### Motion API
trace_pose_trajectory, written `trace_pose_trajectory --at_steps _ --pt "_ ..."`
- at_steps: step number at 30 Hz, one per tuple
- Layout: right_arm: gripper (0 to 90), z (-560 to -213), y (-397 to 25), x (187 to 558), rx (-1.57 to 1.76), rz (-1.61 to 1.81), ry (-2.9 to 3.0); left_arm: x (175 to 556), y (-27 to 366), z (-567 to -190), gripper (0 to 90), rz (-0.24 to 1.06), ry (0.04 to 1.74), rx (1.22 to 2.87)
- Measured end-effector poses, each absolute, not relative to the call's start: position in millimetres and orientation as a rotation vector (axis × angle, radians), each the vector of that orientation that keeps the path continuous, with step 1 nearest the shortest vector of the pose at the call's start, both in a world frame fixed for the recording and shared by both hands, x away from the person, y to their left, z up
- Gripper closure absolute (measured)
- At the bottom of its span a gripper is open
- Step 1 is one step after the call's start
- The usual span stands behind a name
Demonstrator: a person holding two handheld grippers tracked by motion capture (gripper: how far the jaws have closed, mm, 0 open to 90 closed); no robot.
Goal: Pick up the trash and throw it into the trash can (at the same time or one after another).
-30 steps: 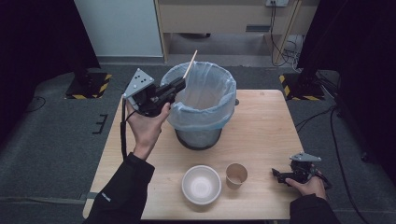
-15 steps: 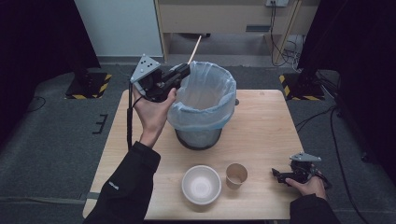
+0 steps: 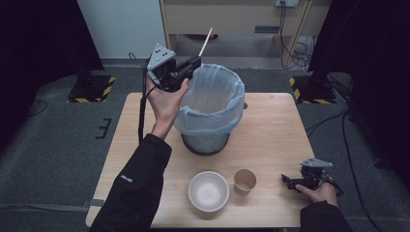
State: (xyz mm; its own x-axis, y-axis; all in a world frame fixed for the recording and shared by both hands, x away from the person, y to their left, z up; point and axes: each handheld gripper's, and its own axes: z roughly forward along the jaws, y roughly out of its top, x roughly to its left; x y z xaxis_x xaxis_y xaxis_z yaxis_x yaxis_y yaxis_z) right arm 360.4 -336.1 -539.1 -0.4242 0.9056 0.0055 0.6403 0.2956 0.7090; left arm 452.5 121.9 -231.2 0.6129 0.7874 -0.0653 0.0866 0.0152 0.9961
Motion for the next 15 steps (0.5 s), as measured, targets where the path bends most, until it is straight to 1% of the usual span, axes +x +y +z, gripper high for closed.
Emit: trace_pose_trajectory --at_steps 13,14,15 --pt "0.8 -539.1 -336.1 360.6 1.384 0.908 2.172 492.3 119.2 -247.7 84.7 0.610 0.835 1.548" --pt "0.8 -539.1 -336.1 360.6 1.383 0.908 2.173 493.8 119.8 -249.0 82.1 0.599 0.837 1.548" --pt "0.8 -539.1 -335.9 360.4 1.386 0.908 2.173 494.3 120.0 -249.9 76.2 0.592 0.833 1.543"
